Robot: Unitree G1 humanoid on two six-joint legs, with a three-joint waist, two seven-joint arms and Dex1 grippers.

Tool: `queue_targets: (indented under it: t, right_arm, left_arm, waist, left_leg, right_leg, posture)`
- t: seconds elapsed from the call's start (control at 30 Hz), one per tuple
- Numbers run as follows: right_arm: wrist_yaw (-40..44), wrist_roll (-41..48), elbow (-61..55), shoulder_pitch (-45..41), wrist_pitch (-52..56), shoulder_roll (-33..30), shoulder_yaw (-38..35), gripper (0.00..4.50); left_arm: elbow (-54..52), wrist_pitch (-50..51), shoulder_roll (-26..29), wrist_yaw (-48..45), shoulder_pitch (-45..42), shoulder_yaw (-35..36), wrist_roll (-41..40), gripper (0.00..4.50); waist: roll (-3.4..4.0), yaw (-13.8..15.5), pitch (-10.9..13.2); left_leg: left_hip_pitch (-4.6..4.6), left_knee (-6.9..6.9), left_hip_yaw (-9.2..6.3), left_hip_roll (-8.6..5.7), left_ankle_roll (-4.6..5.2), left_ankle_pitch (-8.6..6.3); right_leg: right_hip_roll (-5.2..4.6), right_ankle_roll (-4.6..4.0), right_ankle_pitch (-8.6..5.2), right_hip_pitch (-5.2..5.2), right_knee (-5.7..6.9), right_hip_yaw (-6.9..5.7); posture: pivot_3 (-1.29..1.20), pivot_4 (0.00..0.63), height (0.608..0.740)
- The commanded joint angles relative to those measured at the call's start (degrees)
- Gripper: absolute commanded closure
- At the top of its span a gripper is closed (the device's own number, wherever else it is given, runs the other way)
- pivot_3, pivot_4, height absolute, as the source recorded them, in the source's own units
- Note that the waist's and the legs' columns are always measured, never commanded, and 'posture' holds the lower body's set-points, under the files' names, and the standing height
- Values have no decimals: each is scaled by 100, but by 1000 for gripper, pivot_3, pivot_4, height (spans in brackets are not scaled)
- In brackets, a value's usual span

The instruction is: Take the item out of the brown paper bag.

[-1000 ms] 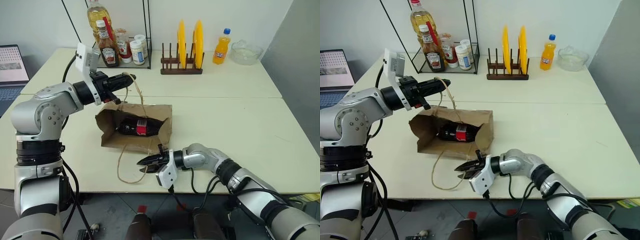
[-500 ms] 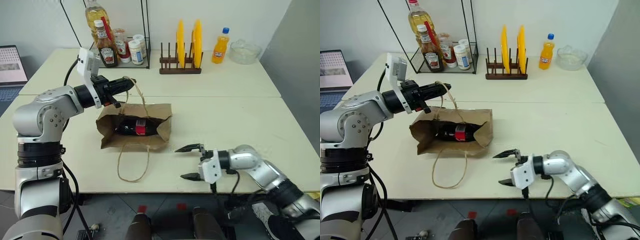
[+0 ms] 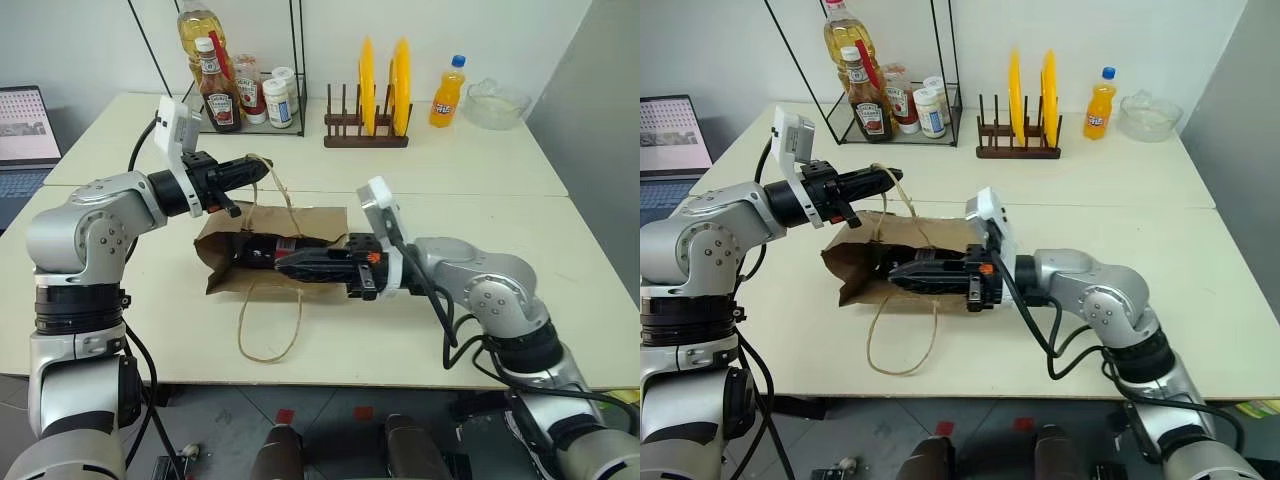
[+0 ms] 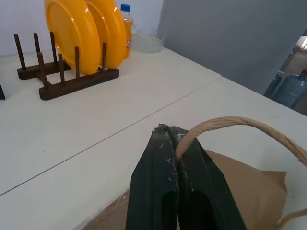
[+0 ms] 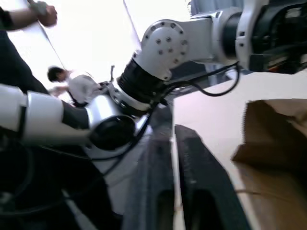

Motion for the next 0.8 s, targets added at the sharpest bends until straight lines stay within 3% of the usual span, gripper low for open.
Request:
queue_targets:
  t: [0.03, 0.3, 0.47, 0.67, 0.8]
  right_arm:
    - [237, -186, 139, -102, -77, 314, 182, 4426]
    - [791, -1848, 1313, -152, -1474, 1160, 969, 4426]
    - [282, -2895, 1725, -1, -2501, 1551, 947, 4426]
    - [-518, -4066, 1928, 126, -3173, 1549, 941, 4426]
    - [-875, -5255, 2117, -10, -3535, 1145, 1312, 4426]
  left_arm:
    - [-249, 5, 87, -14, -94, 100, -38, 4500]
    - [-563, 195, 106, 102, 20, 172, -118, 4500]
    - [-748, 266, 68, 204, 147, 227, -174, 4500]
    - [-770, 213, -12, 269, 204, 189, -188, 4500]
    - [-691, 162, -67, 256, 127, 141, -164, 4500]
  waist:
    - [0, -7, 0]
    - [1, -34, 0]
    - [1, -32, 1]
    - [1, -29, 1]
    - [1, -26, 1]
  left_leg:
    - [-2, -1, 0, 0, 0, 0]
    - [-21, 0, 0, 0, -1, 1]
    - [-26, 1, -1, 0, -5, 3]
    - [-30, 1, -1, 0, -20, 12]
    - [-32, 1, 0, 0, -20, 12]
  right_leg:
    - [0, 0, 0, -5, 2, 0]
    - [1, 0, 0, -30, 11, 1]
    - [1, 0, 0, -33, 11, 1]
    - [1, 0, 0, -38, 11, 1]
    - [1, 0, 0, -39, 11, 1]
  posture:
    - [0, 150, 740]
    - [0, 150, 740]
    - [0, 150, 740]
    - [0, 150, 740]
    - [0, 150, 740]
